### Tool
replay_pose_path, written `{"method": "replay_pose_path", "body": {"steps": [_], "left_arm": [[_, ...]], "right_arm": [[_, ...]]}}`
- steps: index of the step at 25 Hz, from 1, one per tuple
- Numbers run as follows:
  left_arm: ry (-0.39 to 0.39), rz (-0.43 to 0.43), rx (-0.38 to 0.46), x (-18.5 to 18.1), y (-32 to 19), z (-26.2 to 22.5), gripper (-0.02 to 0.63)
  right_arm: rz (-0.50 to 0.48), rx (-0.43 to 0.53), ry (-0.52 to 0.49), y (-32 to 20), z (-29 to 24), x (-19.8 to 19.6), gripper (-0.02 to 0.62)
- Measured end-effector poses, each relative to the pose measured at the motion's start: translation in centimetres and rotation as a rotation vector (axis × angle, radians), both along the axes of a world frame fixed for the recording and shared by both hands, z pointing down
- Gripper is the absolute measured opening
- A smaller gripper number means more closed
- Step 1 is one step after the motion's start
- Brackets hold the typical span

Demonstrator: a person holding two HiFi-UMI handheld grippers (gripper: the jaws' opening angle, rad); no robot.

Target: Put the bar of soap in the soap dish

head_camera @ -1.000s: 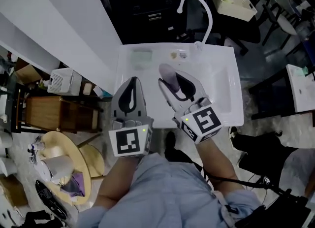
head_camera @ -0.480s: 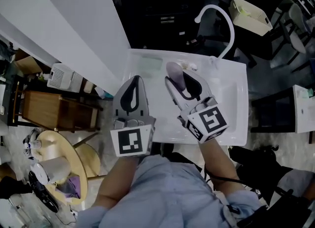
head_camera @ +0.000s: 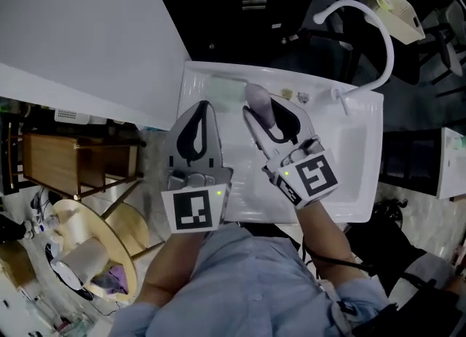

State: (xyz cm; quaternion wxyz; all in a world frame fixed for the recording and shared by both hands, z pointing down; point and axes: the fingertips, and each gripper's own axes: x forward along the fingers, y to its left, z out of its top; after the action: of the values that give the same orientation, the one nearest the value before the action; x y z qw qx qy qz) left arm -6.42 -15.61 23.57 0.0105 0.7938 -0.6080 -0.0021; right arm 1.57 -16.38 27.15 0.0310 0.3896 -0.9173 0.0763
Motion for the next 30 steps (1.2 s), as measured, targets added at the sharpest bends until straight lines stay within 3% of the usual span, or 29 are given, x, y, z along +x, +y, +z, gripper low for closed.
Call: {"method": "replay_pose_path", "body": {"steps": [14,21,30], "left_arm": [[0.043,-0.006,-0.145,-1.7,-7.4,8.9,0.006],[0.04,-0.021,-0.19,-3.1,-9.2,12.2,0.006],[0.044,-0.019,-0.237,-4.0,-10.2,14.6,0.006]], "right_arm": [[0.006,-0.145,0.056,-7.6,10.0,-2.0,0.153],[-0.006,-0.176,0.079,-9.4,13.7,-3.7,0.153],[-0.033,-0.171,0.196,-10.6,17.5,-5.2,0.153]]}}
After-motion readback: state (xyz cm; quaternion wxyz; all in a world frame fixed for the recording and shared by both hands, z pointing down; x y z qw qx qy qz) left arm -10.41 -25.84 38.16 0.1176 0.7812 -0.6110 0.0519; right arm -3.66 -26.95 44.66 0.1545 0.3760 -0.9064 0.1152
